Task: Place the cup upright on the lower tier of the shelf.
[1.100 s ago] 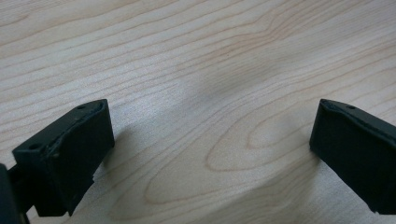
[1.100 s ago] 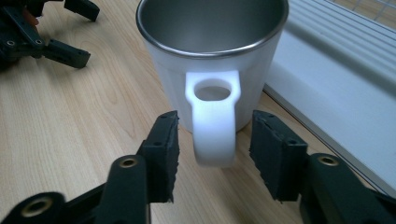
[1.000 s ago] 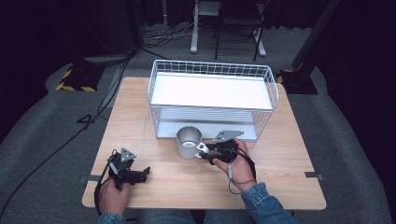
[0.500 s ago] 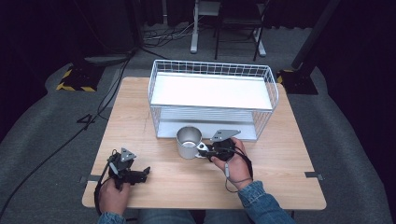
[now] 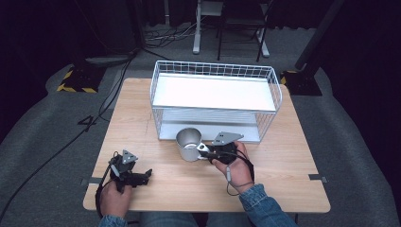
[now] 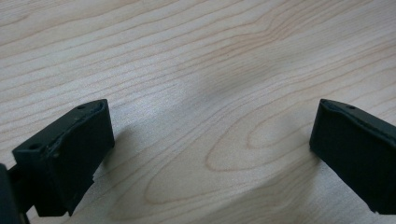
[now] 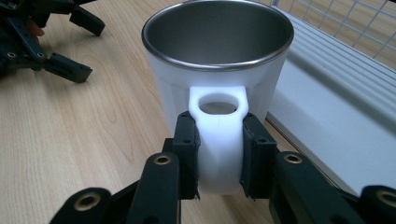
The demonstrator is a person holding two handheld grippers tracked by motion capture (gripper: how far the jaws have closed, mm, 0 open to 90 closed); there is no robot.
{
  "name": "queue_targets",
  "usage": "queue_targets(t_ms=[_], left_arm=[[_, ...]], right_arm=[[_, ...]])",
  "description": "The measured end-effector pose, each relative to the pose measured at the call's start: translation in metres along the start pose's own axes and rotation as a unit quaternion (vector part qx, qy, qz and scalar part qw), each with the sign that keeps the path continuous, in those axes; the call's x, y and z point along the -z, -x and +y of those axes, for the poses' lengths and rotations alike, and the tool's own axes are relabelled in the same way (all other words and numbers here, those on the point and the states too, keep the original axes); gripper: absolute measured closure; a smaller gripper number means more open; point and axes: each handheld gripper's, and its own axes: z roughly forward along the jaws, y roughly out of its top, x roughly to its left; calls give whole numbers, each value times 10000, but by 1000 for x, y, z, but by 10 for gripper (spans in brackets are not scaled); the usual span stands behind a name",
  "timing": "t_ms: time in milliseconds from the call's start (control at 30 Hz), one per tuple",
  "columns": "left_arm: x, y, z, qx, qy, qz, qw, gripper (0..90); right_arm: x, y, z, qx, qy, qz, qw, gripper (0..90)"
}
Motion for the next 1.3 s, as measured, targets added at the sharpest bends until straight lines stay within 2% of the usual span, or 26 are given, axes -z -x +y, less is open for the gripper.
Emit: queue_targets(t_ms=[167,467,800,967,1300], left_arm=[[0,0,0,-6,-1,1,10000,2],[0,0,0,-5,-2,0,10000,2],[0,0,0,-1,-4,0,10000,1],[0,0,0,-1,4,-1,10000,1],[0,0,0,-2,3,-1,10000,1]], right_arm=[[3,0,2,-29,215,-17,9998,716],[13,7,13,-100,429,-164,9989,716],[20,27,23,-315,616,-514,9963,716],[20,40,27,-394,697,-778,9937,715],[16,59,23,-539,733,-1065,9901,716]])
